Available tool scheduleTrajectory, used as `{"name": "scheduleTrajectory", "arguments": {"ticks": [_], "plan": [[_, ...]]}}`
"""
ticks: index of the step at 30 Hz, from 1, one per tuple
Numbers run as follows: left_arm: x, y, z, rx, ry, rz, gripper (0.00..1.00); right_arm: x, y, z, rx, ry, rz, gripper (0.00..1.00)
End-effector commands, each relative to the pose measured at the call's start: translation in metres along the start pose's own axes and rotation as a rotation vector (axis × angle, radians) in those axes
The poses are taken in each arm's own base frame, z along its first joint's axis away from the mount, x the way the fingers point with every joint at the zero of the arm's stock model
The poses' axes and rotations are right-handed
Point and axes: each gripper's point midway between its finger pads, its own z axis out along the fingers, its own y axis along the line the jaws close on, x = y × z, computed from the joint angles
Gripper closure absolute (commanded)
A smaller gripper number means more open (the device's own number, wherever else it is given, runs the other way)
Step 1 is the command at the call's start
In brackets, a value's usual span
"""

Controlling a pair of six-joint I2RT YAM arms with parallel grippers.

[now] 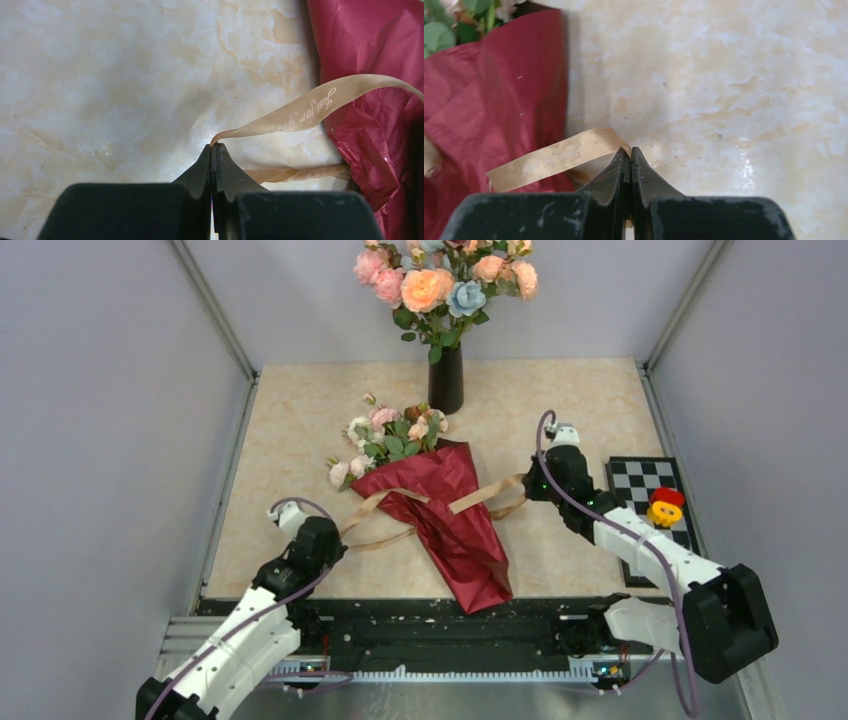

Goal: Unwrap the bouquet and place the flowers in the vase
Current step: Untie the ribbon from the wrapping paper.

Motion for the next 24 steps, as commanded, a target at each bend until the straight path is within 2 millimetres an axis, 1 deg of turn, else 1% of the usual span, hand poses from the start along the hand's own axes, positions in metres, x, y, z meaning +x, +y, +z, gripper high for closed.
{"name": "scheduleTrajectory", "arguments": {"ticks": [1,3,10,14,16,21,22,23,24], "plan": [[0.001,0.009,0.002,-0.048,-0.003,-0.024,1.00,-0.028,-0.025,0.007,0.060,-0.131,0.165,1.00],[0.001,0.010,0.001,-0.052,-0.003,-0.033,1.00,-0.028,-0.043,0.012,0.123,-0.147,0.199,1.00],[-0.007,0.004,-0.005,-0.038,-0.015,-0.052,1.00,-0.039,-0.082,0.033,0.255,-0.183,0.276,1.00],[-0.015,0.004,-0.013,-0.041,-0.035,-0.059,1.00,-0.044,-0.101,0.042,0.298,-0.188,0.308,1.00],[-0.016,0.005,-0.016,-0.042,-0.038,-0.066,1.00,-0.045,-0.110,0.045,0.321,-0.192,0.324,1.00],[-0.008,0.010,-0.019,-0.037,-0.013,-0.082,1.00,-0.045,-0.126,0.051,0.356,-0.197,0.350,1.00],[-0.008,0.009,-0.019,-0.029,-0.010,-0.083,0.99,-0.044,-0.128,0.052,0.358,-0.193,0.353,1.00],[-0.008,0.008,-0.020,-0.024,-0.008,-0.082,0.96,-0.043,-0.129,0.054,0.353,-0.190,0.356,1.00],[-0.009,0.006,-0.021,-0.013,-0.010,-0.082,0.89,-0.041,-0.129,0.055,0.344,-0.186,0.358,1.00]]}}
